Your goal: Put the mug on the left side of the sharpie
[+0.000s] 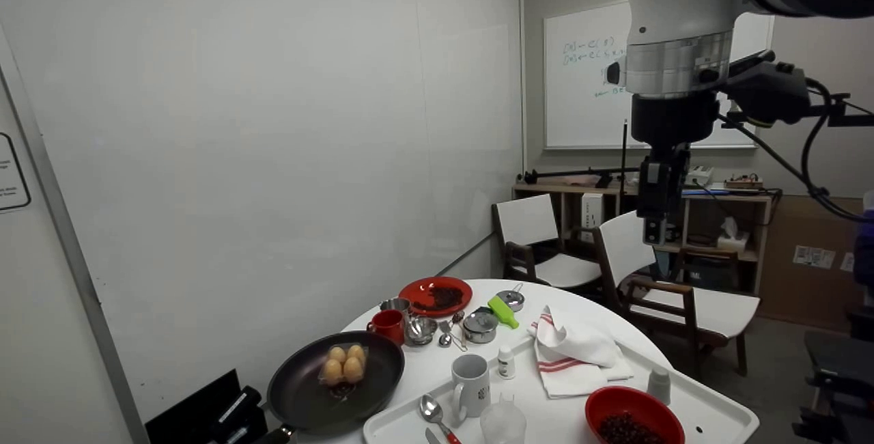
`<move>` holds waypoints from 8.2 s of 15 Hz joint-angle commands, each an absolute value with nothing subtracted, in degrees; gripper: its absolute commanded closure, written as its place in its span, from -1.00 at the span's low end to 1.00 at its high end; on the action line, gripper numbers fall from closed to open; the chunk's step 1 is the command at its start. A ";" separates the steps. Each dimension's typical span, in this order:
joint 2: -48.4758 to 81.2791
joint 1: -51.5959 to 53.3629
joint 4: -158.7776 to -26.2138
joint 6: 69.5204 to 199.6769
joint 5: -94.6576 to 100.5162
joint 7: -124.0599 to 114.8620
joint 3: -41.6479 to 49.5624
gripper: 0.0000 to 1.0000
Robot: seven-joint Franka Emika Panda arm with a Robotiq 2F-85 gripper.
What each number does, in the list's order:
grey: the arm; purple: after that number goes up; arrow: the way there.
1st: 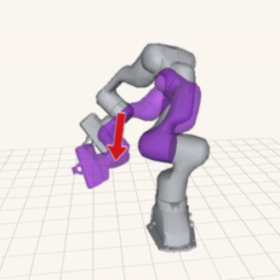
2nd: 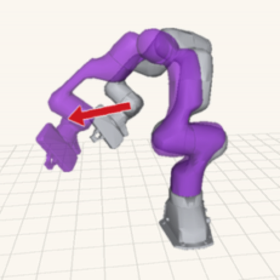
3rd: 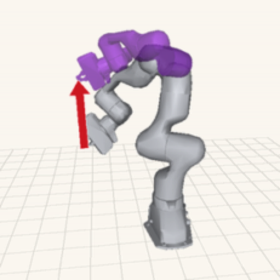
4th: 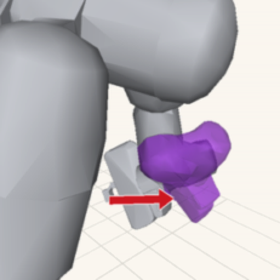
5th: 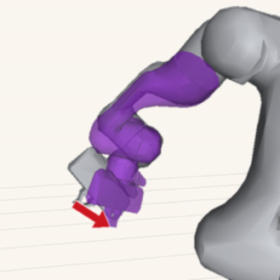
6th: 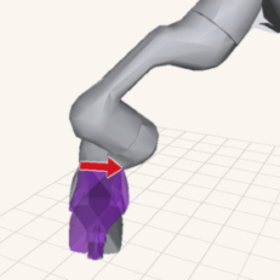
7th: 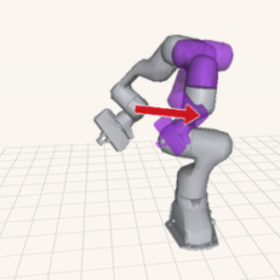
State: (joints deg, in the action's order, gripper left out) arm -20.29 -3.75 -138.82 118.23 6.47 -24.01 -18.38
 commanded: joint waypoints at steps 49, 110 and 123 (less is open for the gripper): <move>25.07 -5.59 -132.53 146.78 13.08 -9.11 10.46 -1.00; 23.85 3.20 -133.20 164.61 7.56 -10.38 13.85 0.76; 17.91 4.97 -128.68 148.53 10.48 3.09 0.40 0.76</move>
State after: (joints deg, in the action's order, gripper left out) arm 18.89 3.88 -129.21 152.11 8.25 0.81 2.06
